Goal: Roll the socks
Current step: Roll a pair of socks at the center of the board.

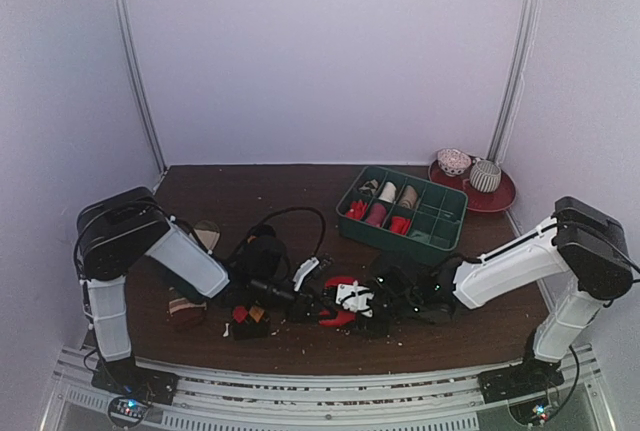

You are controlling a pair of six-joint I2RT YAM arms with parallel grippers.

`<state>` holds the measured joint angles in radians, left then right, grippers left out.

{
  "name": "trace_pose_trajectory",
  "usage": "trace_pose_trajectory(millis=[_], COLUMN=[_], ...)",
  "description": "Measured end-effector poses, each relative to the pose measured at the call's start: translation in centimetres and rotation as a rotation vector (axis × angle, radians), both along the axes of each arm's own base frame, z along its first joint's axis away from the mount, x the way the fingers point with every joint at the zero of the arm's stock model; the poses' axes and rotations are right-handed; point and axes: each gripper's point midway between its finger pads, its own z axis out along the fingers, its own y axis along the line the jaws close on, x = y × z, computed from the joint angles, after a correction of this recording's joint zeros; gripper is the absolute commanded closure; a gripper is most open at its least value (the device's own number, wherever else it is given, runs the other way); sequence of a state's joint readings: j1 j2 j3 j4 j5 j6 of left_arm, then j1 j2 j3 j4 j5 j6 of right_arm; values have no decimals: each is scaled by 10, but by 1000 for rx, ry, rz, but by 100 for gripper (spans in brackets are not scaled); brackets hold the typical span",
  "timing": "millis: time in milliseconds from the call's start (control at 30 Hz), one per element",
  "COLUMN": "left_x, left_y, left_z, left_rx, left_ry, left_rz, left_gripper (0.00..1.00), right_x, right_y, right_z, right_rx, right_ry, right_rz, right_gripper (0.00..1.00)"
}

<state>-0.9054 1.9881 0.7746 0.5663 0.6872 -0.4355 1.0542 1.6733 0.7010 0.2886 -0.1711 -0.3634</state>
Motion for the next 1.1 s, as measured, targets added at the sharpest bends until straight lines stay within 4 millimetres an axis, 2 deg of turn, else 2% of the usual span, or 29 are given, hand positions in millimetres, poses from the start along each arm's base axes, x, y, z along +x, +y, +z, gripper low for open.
trace_pose_trajectory(millis=[200, 400, 467, 567, 700, 767, 800, 967, 1033, 1100], left_x=[0, 0, 0, 0, 0, 1, 3, 10, 7, 2], left_y=[0, 1, 1, 1, 0, 1, 2, 19, 41, 60], left_z=[0, 0, 0, 0, 0, 1, 2, 11, 10, 16], left_rx=[-1, -2, -2, -3, -3, 1, -1, 53, 94, 102], left_ry=[-7, -7, -7, -8, -9, -12, -20, -122, -177, -248], left_rz=[-6, -6, -7, -11, -15, -13, -10, 65, 106, 126], left_gripper=[100, 100, 100, 100, 100, 81, 75, 60, 50, 48], right_x=[3, 3, 3, 1, -1, 1, 1, 1, -2, -4], right_y=[-17, -17, -16, -15, -11, -8, -7, -3, -3, -2], right_z=[-5, 0, 1, 0, -9, -10, -10, -8, -8, -9], right_rx=[-34, -29, -24, -21, -29, -11, 1, 89, 113, 127], right_ry=[-28, -40, -39, -30, 14, 60, 77, 225, 293, 369], right_rz=[-50, -48, -43, -35, -32, -47, -51, -86, -85, -80], right_gripper=[43, 47, 52, 65, 76, 77, 77, 78, 77, 77])
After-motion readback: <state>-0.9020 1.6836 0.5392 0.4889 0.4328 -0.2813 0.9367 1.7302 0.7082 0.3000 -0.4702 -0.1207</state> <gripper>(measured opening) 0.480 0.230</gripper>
